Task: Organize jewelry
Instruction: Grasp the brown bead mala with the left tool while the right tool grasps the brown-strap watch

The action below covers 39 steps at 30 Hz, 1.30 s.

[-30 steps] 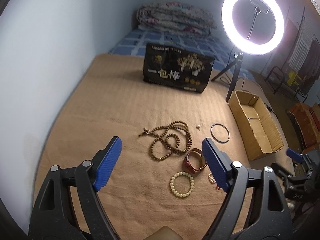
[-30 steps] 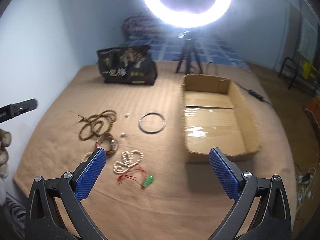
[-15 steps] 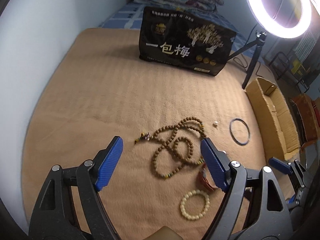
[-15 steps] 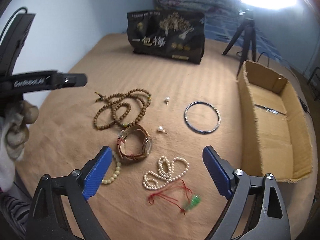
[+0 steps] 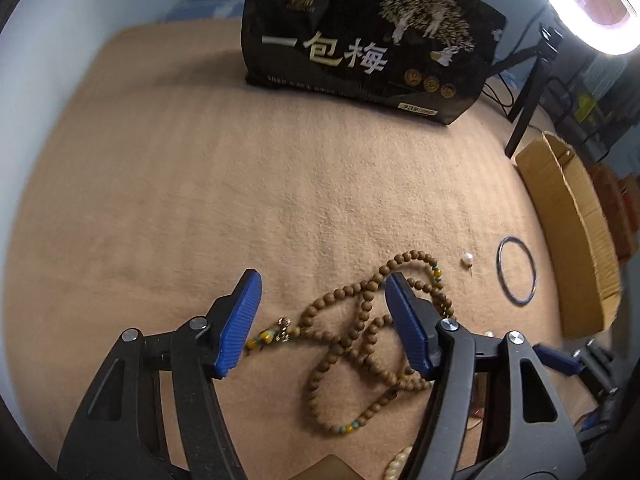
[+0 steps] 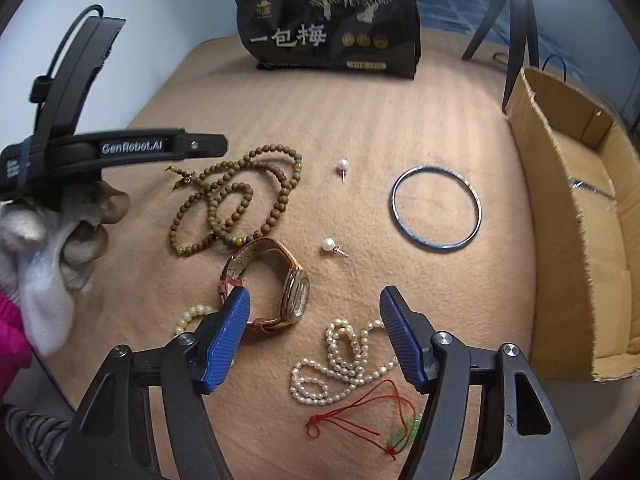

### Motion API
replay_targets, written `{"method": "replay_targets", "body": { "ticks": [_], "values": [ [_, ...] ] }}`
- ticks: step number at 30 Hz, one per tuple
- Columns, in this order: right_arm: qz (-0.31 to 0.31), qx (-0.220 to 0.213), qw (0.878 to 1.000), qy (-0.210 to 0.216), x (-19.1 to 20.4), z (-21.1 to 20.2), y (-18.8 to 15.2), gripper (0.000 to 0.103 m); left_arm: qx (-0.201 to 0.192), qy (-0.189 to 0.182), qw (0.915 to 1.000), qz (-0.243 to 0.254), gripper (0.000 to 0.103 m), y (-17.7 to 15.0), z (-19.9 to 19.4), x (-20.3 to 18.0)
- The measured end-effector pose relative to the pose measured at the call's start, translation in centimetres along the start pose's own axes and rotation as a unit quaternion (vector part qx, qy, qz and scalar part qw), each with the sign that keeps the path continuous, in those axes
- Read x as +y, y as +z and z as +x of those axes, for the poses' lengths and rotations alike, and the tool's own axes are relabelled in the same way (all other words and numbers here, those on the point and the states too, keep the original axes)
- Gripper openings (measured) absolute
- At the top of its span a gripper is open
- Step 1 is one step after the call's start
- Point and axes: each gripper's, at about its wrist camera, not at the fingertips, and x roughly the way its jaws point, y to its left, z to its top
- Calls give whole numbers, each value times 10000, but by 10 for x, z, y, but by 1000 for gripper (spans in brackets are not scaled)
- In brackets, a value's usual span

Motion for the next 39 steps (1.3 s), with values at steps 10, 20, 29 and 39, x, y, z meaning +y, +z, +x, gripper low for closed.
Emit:
{"method": "replay_targets", "body": {
  "ticks": [10, 20, 29, 39],
  "values": [
    [-56, 0, 10000, -69, 3, 9, 1, 65, 443, -321, 9981, 267, 67, -13, 15, -13],
    [-88, 154, 9998, -74, 0, 28, 11, 47, 462, 80, 9940, 993, 66, -29, 11, -36],
    [-330, 203, 9991, -151, 2, 41, 17, 42, 373, 431, 9894, 1334, 51, -37, 13, -39],
    [-453, 189, 9987, -158, 7, 42, 17, 9, 132, 537, 9917, 1158, 12, -30, 17, -49]
  ]
}}
